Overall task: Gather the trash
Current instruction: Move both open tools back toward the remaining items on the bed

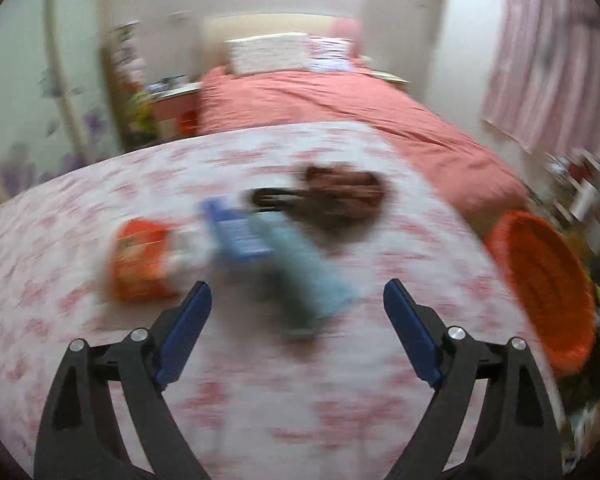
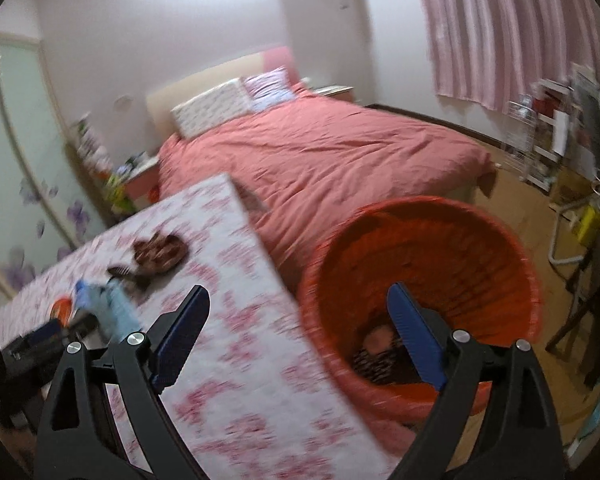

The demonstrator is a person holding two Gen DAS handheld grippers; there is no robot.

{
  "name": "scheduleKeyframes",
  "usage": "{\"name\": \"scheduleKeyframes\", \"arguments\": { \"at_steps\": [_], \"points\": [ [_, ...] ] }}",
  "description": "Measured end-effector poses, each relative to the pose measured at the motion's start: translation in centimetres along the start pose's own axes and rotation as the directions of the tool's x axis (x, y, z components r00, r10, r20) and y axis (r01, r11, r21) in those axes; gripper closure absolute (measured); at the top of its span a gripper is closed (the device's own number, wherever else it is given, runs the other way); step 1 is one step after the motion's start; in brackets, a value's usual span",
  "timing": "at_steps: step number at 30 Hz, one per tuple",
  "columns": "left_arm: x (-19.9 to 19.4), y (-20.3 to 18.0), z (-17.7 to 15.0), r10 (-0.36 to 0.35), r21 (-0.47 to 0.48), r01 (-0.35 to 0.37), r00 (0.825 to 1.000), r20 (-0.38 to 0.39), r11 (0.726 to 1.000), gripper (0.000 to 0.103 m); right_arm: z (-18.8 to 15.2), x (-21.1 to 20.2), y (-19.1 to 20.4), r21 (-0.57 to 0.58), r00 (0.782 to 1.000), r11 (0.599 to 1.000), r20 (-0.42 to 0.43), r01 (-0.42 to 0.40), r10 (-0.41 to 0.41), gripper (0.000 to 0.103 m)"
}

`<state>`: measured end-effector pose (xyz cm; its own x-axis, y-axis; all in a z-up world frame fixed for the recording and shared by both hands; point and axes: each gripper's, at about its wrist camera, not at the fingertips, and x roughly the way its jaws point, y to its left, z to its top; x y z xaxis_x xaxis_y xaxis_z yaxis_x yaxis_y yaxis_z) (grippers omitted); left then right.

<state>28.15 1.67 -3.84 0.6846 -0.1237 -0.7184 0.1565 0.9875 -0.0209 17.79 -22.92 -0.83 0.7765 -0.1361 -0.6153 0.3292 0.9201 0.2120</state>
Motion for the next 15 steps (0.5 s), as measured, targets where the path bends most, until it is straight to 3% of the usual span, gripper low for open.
{"name": "scheduleKeyframes", "arguments": {
  "at_steps": [4, 7, 15],
  "points": [
    [0.8, 5.7, -0.3, 0.137, -0.094, -0.137, 0.991, -0.009, 0.986, 0.011, -1.1, 1.1, 3.2, -0.066, 0.998, 0.997, -0.050, -0.047, 0.044, 0.013],
    [1.8, 8.2, -0.1, 0.168, -0.147, -0.172, 0.985, -0.037, 0.974, 0.009, -1.9, 1.8, 5.4, -0.108, 0.994, 0.991, -0.081, -0.081, 0.073, 0.013],
    [4.3, 8.4, 0.2, 0.229, -0.107, -0.236, 0.971, -0.074, 0.966, 0.009, -3.9, 3.9, 11.7, -0.199, 0.975, 0.962, -0.155, -0.187, 0.158, 0.013]
  ]
}}
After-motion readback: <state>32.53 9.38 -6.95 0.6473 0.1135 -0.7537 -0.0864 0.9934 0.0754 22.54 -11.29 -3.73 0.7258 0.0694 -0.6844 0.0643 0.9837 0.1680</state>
